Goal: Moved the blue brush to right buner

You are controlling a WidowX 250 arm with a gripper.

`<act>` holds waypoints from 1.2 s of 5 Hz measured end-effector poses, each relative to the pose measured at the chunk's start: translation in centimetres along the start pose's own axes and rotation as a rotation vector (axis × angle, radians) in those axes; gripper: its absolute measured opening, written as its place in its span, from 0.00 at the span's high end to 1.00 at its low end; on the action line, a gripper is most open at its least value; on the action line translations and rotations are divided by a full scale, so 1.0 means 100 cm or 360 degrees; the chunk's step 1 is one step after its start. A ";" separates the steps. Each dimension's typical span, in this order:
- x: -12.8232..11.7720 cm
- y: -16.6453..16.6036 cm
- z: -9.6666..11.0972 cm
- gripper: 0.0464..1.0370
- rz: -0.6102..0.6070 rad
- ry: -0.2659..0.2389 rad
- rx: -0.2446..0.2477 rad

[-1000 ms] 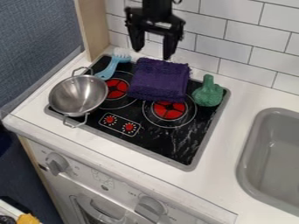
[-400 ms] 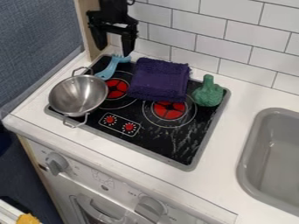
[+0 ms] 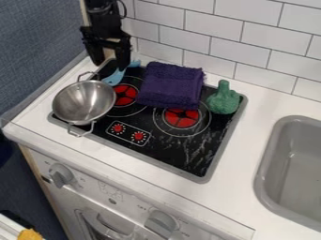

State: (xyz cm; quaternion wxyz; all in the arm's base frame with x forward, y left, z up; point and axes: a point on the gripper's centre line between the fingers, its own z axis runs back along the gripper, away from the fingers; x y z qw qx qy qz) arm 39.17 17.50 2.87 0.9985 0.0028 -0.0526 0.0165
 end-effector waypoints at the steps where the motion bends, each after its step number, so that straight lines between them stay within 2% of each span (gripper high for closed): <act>1: 0.002 -0.006 -0.004 0.04 -0.0044 0.0003 0.0034; 4: 0.004 -0.015 -0.009 0.04 -0.0068 0.0011 0.0095; 5: 0.003 -0.020 -0.016 0.09 -0.0067 0.0044 0.0097; 6: 0.005 -0.018 -0.020 0.37 -0.0047 0.0062 0.0108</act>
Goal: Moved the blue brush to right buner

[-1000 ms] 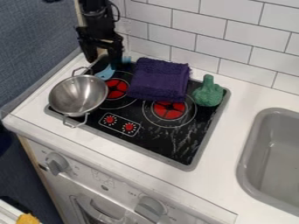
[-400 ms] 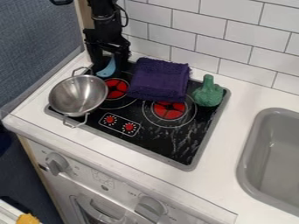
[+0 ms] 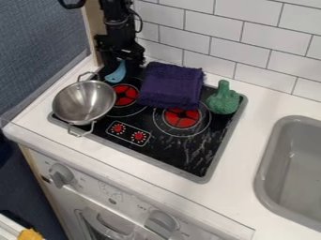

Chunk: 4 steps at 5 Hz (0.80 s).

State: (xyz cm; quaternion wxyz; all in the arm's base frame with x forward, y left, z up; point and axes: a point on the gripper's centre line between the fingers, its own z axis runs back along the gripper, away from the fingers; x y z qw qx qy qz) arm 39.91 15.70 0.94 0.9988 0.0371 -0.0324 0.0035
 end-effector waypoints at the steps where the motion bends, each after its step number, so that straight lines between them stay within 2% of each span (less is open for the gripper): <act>1: 0.002 0.000 -0.001 0.64 0.0001 0.0024 0.0014; 2: 0.001 -0.002 -0.001 0.66 0.0014 0.0037 0.0007; 3: -0.003 -0.006 0.005 0.66 0.0080 0.0063 -0.0033; 4: 0.009 -0.015 0.059 0.66 0.0208 -0.0140 -0.0106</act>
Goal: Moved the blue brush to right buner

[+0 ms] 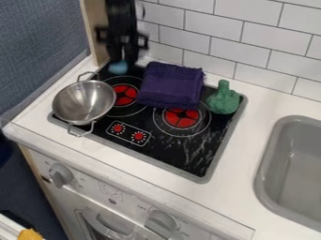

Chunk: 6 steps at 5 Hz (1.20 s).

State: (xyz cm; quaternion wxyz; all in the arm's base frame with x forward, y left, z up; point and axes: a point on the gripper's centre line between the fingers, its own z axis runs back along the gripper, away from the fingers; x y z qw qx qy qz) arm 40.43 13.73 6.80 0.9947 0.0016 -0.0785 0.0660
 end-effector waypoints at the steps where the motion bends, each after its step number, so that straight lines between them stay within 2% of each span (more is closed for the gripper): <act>1: -0.001 -0.045 0.056 0.66 -0.0111 -0.0100 -0.0133; 2: -0.039 -0.092 0.047 0.66 -0.0323 0.0009 -0.0186; 3: -0.084 -0.128 0.037 0.85 -0.0469 0.0076 -0.0108; 4: -0.119 -0.143 0.013 0.98 -0.0505 0.0150 -0.0058; 5: -0.135 -0.152 0.001 1.00 -0.0517 0.0165 -0.0043; 6: -0.148 -0.152 -0.007 0.97 -0.0511 0.0201 -0.0031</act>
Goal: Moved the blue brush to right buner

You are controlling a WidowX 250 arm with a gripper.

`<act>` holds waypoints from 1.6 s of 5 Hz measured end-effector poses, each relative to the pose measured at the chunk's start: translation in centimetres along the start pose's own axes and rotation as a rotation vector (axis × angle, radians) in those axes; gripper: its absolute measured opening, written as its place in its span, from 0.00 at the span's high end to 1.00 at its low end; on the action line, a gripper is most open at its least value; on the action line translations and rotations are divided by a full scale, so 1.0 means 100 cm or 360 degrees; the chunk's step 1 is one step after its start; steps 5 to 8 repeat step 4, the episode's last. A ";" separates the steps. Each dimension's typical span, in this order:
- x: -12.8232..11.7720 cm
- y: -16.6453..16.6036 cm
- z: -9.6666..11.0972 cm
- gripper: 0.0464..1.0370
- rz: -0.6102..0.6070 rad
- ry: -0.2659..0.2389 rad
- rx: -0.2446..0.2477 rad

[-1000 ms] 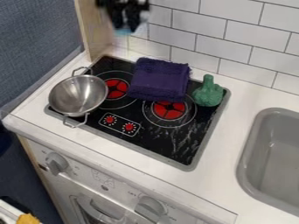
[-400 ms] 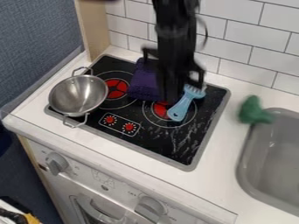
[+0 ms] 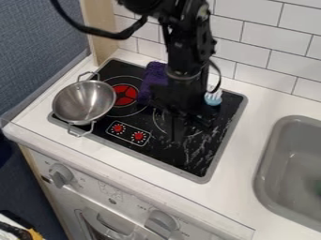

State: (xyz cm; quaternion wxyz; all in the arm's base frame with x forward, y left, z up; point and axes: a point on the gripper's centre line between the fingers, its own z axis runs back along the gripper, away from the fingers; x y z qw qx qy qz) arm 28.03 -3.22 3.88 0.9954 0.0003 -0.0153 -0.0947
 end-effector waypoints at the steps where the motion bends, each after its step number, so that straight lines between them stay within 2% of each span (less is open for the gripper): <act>1: 0.001 0.007 0.013 0.83 0.0069 -0.0068 -0.0020; 2: -0.001 0.022 0.022 0.58 0.0144 -0.0105 -0.0045; 3: -0.001 0.025 0.023 0.26 0.0149 -0.0111 -0.0055; 4: -0.001 0.028 0.023 0.04 0.0139 -0.0115 -0.0049; 8: -0.001 0.028 0.023 0.04 0.0139 -0.0115 -0.0049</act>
